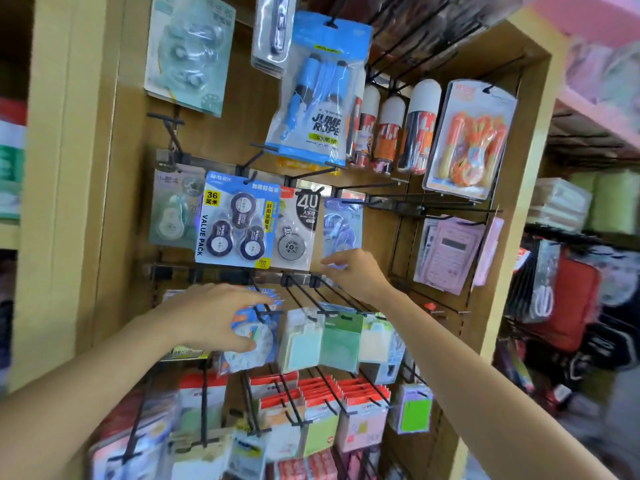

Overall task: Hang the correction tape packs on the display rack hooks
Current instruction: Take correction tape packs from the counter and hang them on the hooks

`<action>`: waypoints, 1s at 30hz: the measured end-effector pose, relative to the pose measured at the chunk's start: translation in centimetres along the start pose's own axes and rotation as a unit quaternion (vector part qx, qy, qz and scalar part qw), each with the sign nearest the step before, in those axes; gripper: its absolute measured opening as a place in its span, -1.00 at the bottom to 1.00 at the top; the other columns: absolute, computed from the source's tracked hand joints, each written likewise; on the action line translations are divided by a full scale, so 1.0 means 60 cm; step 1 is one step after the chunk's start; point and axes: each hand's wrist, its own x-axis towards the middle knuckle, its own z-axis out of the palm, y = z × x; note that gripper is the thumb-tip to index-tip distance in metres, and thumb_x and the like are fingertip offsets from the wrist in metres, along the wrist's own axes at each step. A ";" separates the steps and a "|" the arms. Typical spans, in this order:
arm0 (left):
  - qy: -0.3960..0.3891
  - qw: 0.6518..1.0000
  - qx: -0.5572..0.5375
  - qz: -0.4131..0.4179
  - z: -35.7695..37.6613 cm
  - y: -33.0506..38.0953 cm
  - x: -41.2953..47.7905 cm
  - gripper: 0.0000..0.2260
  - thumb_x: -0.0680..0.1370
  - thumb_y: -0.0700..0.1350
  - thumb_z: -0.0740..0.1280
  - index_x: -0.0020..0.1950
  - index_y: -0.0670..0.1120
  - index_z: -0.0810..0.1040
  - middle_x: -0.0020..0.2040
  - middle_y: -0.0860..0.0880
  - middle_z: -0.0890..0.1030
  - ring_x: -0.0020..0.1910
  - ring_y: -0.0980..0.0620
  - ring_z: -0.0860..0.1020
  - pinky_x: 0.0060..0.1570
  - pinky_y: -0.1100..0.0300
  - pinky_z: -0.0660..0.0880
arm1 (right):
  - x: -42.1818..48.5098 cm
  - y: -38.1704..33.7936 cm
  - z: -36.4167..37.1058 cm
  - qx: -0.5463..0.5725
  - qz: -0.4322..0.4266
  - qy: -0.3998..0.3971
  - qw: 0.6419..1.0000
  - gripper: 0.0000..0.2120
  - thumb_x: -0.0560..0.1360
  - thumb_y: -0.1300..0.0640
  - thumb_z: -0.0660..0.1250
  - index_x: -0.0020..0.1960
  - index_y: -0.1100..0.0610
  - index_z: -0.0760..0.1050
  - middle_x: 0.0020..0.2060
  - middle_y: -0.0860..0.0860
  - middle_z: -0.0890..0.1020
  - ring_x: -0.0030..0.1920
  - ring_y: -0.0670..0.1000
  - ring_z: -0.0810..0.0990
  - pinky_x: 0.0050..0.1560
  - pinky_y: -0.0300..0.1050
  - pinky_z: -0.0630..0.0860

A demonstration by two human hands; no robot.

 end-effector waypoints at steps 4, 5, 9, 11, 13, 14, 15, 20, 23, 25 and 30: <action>0.083 0.997 -0.001 -0.004 -0.015 0.014 -0.016 -0.52 0.44 0.25 0.38 0.37 0.33 0.47 0.23 0.24 0.60 0.20 0.09 0.56 0.03 0.12 0.51 | -0.093 -0.018 -0.006 -0.004 -0.015 0.030 0.999 -0.84 0.49 0.07 0.36 -0.02 0.01 0.72 -0.15 -0.04 0.74 -0.13 -0.01 0.69 -0.02 -0.01 0.61; 0.119 0.993 -0.016 -0.003 -0.012 0.014 -0.022 -0.60 0.44 0.24 0.40 0.28 0.31 0.55 0.18 0.25 0.62 0.16 0.10 0.57 0.01 0.12 0.50 | -0.118 -0.024 -0.007 0.000 -0.024 0.041 0.999 -0.86 0.49 0.07 0.37 -0.05 0.00 0.72 -0.20 -0.07 0.74 -0.18 -0.05 0.68 -0.05 -0.02 0.62; 0.239 0.968 -0.067 0.042 0.020 0.024 -0.064 -0.70 0.42 0.22 0.32 0.07 0.18 0.67 0.04 0.19 0.67 0.06 0.06 0.60 -0.03 0.08 0.52 | -0.221 -0.053 0.000 0.032 -0.047 0.055 0.997 -0.85 0.46 0.02 0.36 -0.08 0.01 0.70 -0.27 -0.11 0.71 -0.26 -0.13 0.65 -0.09 -0.07 0.61; 0.269 0.956 -0.066 0.093 0.046 0.040 -0.100 -0.71 0.43 0.16 0.31 0.03 0.08 0.70 0.05 0.13 0.70 0.05 0.06 0.58 0.00 0.12 0.46 | -0.271 -0.061 0.018 0.039 -0.050 0.037 0.997 -0.83 0.47 -0.01 0.38 -0.03 0.02 0.70 -0.24 -0.11 0.71 -0.23 -0.15 0.65 -0.07 -0.08 0.61; 0.283 0.950 -0.069 0.110 0.083 0.057 -0.144 -0.74 0.44 0.09 0.35 0.01 0.02 0.71 0.06 0.10 0.71 0.06 0.05 0.59 0.04 0.12 0.42 | -0.319 -0.064 0.044 0.041 -0.057 0.016 0.997 -0.85 0.50 0.03 0.40 0.00 0.04 0.69 -0.21 -0.10 0.71 -0.21 -0.12 0.66 -0.10 -0.05 0.62; 0.278 0.951 -0.079 0.109 0.105 0.067 -0.168 -0.75 0.44 0.06 0.37 0.01 0.00 0.71 0.05 0.09 0.71 0.04 0.03 0.60 0.03 0.11 0.42 | -0.342 -0.066 0.059 0.040 -0.059 0.008 0.997 -0.86 0.51 0.05 0.40 0.01 0.04 0.69 -0.21 -0.09 0.71 -0.22 -0.09 0.66 -0.13 -0.03 0.62; 0.263 0.955 -0.094 0.104 0.130 0.075 -0.192 -0.76 0.44 0.05 0.37 0.01 0.00 0.71 0.03 0.09 0.71 0.00 0.01 0.62 0.00 0.11 0.44 | -0.364 -0.067 0.076 0.040 -0.057 -0.003 0.998 -0.85 0.50 0.04 0.39 0.01 0.05 0.69 -0.20 -0.08 0.71 -0.22 -0.06 0.66 -0.16 -0.02 0.61; 0.114 0.974 -0.194 -0.016 0.299 0.108 -0.333 -0.69 0.47 0.14 0.33 0.07 0.03 0.70 -0.02 0.08 0.72 -0.04 -0.03 0.68 -0.08 0.03 0.58 | -0.474 -0.055 0.181 0.039 -0.013 -0.084 0.996 -0.80 0.51 0.02 0.39 0.07 0.06 0.68 -0.14 -0.04 0.72 -0.18 0.00 0.68 -0.14 -0.05 0.60; 0.006 0.959 -0.247 -0.140 0.415 0.131 -0.435 -0.74 0.49 0.12 0.40 0.14 0.12 0.67 0.02 0.17 0.70 0.00 0.10 0.65 -0.09 0.11 0.58 | -0.548 -0.040 0.256 0.050 0.040 -0.161 0.985 -0.78 0.50 -0.01 0.38 0.10 0.03 0.64 -0.11 -0.04 0.71 -0.14 0.04 0.67 -0.13 0.02 0.60; -0.051 0.928 -0.294 -0.223 0.479 0.155 -0.507 -0.74 0.52 0.09 0.44 0.21 0.13 0.64 0.08 0.21 0.68 0.07 0.16 0.64 0.00 0.15 0.59 | -0.600 -0.034 0.306 0.058 0.085 -0.219 0.970 -0.74 0.49 0.01 0.42 0.18 -0.02 0.60 -0.06 -0.09 0.69 -0.11 0.00 0.66 -0.09 0.00 0.58; -0.189 0.824 -0.365 -0.390 0.592 0.212 -0.672 -0.69 0.57 0.06 0.42 0.32 0.09 0.59 0.16 0.11 0.68 0.14 0.08 0.64 0.05 0.13 0.56 | -0.736 -0.026 0.416 0.091 0.175 -0.356 0.913 -0.64 0.48 0.02 0.45 0.25 0.01 0.56 -0.04 -0.05 0.69 -0.09 0.02 0.66 0.01 -0.07 0.56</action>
